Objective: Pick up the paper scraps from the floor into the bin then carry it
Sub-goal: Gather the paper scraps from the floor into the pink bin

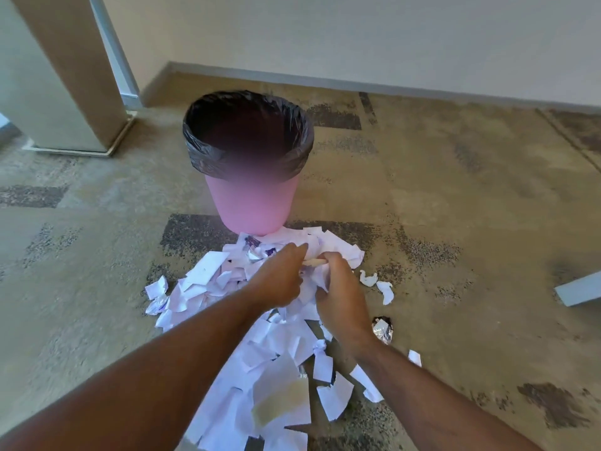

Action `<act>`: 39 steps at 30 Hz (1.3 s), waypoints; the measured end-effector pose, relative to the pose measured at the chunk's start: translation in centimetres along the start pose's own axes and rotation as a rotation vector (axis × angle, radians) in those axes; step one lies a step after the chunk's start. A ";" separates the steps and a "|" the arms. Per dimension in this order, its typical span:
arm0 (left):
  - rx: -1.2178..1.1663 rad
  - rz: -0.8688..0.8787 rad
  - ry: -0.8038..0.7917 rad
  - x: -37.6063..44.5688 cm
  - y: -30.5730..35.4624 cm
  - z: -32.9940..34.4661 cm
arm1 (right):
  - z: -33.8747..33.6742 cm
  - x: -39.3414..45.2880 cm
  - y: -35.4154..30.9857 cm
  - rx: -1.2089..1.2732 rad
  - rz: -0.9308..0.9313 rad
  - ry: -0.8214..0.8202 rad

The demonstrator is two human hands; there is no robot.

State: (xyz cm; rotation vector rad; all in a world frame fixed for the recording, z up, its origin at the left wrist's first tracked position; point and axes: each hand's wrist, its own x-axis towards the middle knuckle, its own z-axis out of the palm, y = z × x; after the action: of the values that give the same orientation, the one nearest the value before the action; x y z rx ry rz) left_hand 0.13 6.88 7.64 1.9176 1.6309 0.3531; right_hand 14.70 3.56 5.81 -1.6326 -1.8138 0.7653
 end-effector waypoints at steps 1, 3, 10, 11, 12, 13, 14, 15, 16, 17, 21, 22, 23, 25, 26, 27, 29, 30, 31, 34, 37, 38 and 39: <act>0.020 0.042 0.044 0.0 0.0 -1.0 | -0.2 0.3 -0.9 0.021 -0.025 0.028; 0.036 0.123 0.139 0.1 -0.1 -3.1 | -0.6 1.2 -2.8 0.063 -0.092 0.086; 0.153 0.348 0.535 1.7 1.2 -12.1 | -2.8 7.6 -10.1 0.031 -0.395 0.295; 0.173 0.358 0.585 2.0 1.4 -13.4 | -3.2 8.7 -11.3 0.014 -0.442 0.321; 0.193 0.362 0.631 2.4 1.4 -14.6 | -3.5 9.8 -12.4 0.002 -0.476 0.338; 0.206 0.362 0.672 2.9 1.3 -15.7 | -3.7 10.9 -13.5 -0.007 -0.504 0.348; 0.211 0.363 0.709 3.4 1.2 -16.7 | -3.8 11.9 -14.5 -0.015 -0.532 0.359; 0.217 0.358 0.744 4.1 0.9 -17.6 | -3.7 13.1 -15.3 -0.022 -0.555 0.369; 0.227 0.350 0.776 4.8 0.5 -18.5 | -3.6 14.2 -16.1 -0.029 -0.572 0.377; 0.240 0.333 0.798 5.6 0.0 -19.2 | -3.3 15.3 -16.7 -0.038 -0.579 0.384; 0.264 0.261 0.787 8.0 -1.8 -21.0 | -1.7 18.7 -18.1 -0.059 -0.575 0.373; 0.274 0.250 0.784 8.6 -2.3 -21.2 | -1.4 19.3 -18.0 -0.084 -0.573 0.364; 0.290 0.241 0.773 9.0 -2.6 -21.3 | -1.0 19.9 -17.9 -0.113 -0.572 0.357; 0.300 0.206 0.735 9.7 -3.1 -21.4 | -0.4 21.0 -17.5 -0.167 -0.572 0.343; 0.280 0.181 0.716 10.0 -3.4 -21.5 | -0.1 21.4 -17.3 -0.193 -0.573 0.329; 0.252 0.157 0.694 10.2 -3.6 -21.5 | 0.1 21.8 -17.1 -0.206 -0.569 0.304; 0.212 0.133 0.653 10.4 -3.9 -21.4 | 0.2 22.2 -16.8 -0.178 -0.556 0.232; 0.203 0.123 0.634 10.5 -4.0 -21.3 | 0.2 22.4 -16.7 -0.164 -0.547 0.199; 0.191 0.114 0.615 10.7 -4.2 -21.3 | 0.2 22.6 -16.6 -0.161 -0.532 0.170; 0.151 0.083 0.575 11.1 -4.4 -21.0 | 0.5 22.8 -16.4 -0.183 -0.475 0.097; 0.125 0.048 0.533 11.2 -4.8 -20.9 | 0.6 22.9 -16.1 -0.246 -0.396 0.028; 0.121 0.046 0.516 11.0 -4.8 -20.8 | 0.5 22.9 -16.1 -0.256 -0.365 0.003; 0.113 0.048 0.501 10.8 -4.9 -20.7 | 0.5 22.8 -16.0 -0.267 -0.347 -0.007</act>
State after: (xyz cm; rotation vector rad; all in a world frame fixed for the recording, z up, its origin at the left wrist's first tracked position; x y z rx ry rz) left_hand -12.98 23.04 19.32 2.0660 1.9505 0.8318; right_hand 1.72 24.81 18.30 -1.4097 -2.2013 0.3885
